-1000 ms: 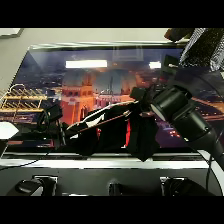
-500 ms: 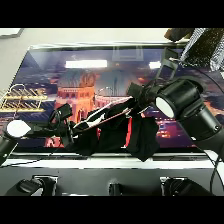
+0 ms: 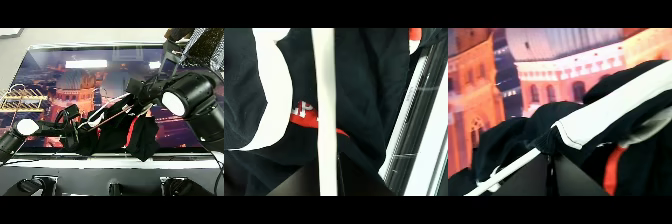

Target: Fold the clothes and pants, and hang the long-sleeved shirts on hangers.

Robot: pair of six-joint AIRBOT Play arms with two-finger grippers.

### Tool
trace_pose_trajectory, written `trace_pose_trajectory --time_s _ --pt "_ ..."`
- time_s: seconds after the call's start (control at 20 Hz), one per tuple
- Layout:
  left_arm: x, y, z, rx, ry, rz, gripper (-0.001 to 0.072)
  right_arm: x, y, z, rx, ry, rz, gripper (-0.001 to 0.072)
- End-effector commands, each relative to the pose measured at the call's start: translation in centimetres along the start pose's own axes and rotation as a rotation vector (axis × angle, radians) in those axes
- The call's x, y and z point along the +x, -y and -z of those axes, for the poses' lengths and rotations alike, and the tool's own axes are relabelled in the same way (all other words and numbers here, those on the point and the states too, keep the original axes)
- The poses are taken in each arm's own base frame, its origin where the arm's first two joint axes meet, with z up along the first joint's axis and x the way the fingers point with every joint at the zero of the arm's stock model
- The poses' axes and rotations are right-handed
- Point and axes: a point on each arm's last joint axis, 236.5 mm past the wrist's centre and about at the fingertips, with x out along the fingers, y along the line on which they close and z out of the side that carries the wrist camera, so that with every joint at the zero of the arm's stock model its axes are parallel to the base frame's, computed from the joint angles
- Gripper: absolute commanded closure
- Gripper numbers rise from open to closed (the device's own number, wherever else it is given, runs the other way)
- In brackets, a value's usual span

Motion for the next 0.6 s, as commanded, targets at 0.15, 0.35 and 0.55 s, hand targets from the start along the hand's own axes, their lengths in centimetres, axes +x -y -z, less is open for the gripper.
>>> trace_pose_trajectory --time_s 0.15,0.35,0.55 --pt "-3.3 -0.1 2.1 0.029 -0.168 -0.026 0.0667 -0.6 3.1 -1.9 -0.051 0.071 0.135 0.0665" --pt "-5.7 -1.1 0.9 0.080 -0.189 -0.078 0.0667 -0.6 2.9 -2.2 -0.055 0.085 0.126 0.0665" --pt "-5.9 -1.4 0.0 0.094 -0.176 -0.086 0.0667 -1.1 1.3 -3.1 -0.047 0.117 0.060 0.0665"
